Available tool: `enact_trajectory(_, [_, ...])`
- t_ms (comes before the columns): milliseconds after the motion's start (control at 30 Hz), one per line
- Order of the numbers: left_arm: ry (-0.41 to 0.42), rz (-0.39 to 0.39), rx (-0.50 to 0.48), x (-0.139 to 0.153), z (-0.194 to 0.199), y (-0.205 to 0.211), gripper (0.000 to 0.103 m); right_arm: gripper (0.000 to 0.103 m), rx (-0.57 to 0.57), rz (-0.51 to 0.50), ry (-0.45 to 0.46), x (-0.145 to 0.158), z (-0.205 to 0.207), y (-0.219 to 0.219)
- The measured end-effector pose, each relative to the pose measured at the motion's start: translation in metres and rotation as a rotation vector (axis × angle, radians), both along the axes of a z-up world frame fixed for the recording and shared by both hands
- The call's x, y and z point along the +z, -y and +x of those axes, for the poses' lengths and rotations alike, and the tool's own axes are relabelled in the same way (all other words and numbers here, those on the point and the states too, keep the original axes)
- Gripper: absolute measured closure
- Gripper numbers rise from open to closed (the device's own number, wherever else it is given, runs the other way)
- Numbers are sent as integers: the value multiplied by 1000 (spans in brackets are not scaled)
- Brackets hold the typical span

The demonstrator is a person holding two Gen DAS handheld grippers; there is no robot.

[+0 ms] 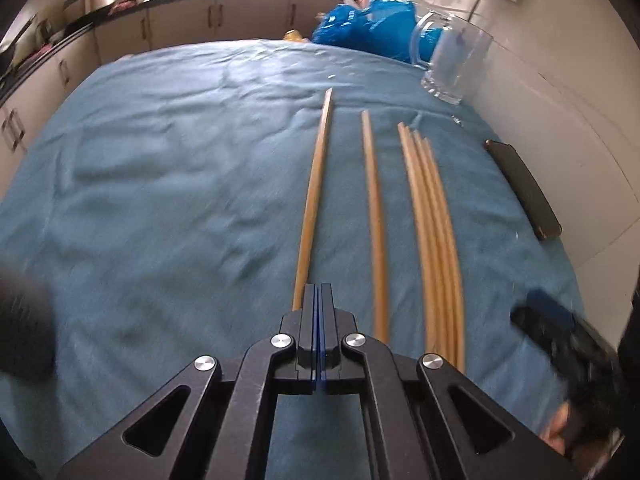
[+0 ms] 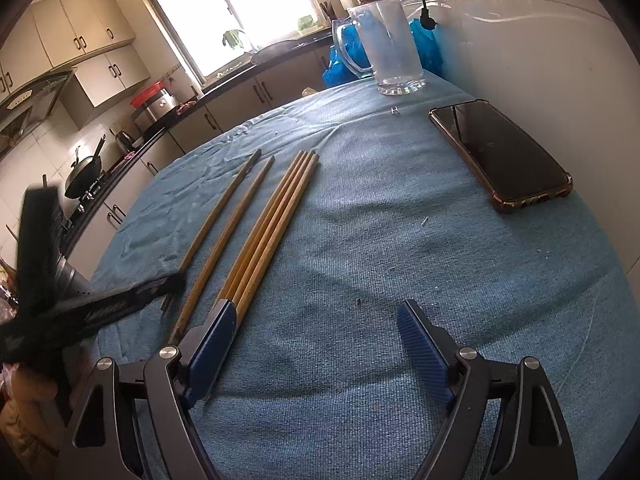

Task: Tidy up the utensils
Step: 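Close the right tool on a wooden chopstick while the left tool holds its chopstick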

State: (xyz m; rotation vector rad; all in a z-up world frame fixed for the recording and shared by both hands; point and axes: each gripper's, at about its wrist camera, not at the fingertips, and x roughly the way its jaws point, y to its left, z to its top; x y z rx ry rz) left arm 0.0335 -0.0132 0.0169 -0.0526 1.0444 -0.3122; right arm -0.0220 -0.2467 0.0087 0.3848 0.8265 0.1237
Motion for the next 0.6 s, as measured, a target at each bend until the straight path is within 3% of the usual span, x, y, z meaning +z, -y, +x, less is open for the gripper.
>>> enact_trajectory(100, [-17, -40, 31, 1, -24, -25, 103, 19, 11, -36, -11, 1, 3, -4])
enact_trajectory(200, [-14, -98, 53, -1, -38, -40, 103, 49, 64, -49, -27, 5, 12, -14])
enact_trajectory(333, [-10, -147, 67, -3, -40, -48, 103, 67, 128, -87, -51, 9, 35, -35])
enact_trajectory(600, [-4, -150, 45, 3, -46, -49, 103, 76, 94, -224, -120, 4, 62, -54])
